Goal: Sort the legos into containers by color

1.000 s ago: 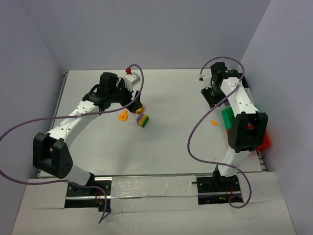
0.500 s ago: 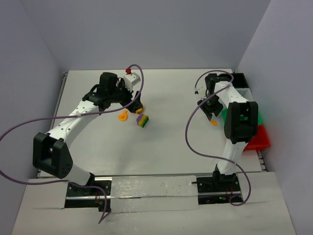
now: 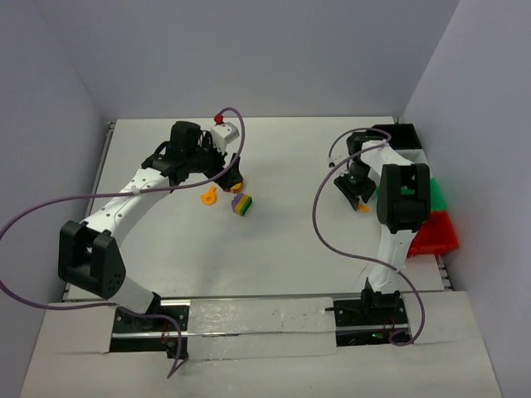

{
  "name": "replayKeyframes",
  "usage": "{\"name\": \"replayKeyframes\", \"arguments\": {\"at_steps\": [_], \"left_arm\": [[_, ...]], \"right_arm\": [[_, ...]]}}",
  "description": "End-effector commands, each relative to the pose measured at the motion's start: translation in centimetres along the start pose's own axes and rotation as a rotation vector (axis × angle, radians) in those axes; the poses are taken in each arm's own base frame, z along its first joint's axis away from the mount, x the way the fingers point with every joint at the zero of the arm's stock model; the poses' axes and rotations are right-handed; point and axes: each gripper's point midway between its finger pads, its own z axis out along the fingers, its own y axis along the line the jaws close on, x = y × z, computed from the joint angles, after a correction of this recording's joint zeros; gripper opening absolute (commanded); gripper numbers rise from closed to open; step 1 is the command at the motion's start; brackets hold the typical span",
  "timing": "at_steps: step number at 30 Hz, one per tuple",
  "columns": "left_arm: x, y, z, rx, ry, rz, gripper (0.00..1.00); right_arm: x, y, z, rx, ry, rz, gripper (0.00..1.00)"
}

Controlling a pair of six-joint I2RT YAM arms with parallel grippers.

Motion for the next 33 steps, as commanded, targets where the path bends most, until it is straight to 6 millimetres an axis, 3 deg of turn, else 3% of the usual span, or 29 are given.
{"name": "replayKeyframes", "arguments": {"at_steps": [1,13,19,23,25,29,33], "left_arm": [[-2.1,-0.1,-0.3,0.014,-0.049,0.007,0.94],[-2.3,0.2,-0.4,0.0,-0.051,0.01,0.94],[-2.2,0.2,-0.4,-0.004,-0.051,0.013,0.94],[-2.3,0.2,-0.5,-0.004,-0.053,0.013,0.94],[-2.3,0.1,-0.5,-0.006,-0.053,0.01,0.95],[-2.3,0.2,-0.6,-0.012,-0.056,0.001,0.99],[-2.5,0.5,-0.5,-0.031,-0.064,-0.021,0.99]], "right_arm": [[0.6,-1.2,1.0,-0.007,0.003,0.007,0.55],[0.7,-0.3,2.4,-0.072,0.012,-0.008,0.5],[0.6,0.4,2.2,-0.1,0.005,-0.016,0.38],[0.6,1.4,1.6,-0.117,-0.01,-0.017,0.2],[-0.1,1.6,0.7,-0.122,-0.041,-0.014,0.18],[-3.1,1.3,-3.6,-0.123,-0.173,0.016,0.17],[-8.6,-1.3,-11.1,-0.057,-0.403,0.096,0.16]]}}
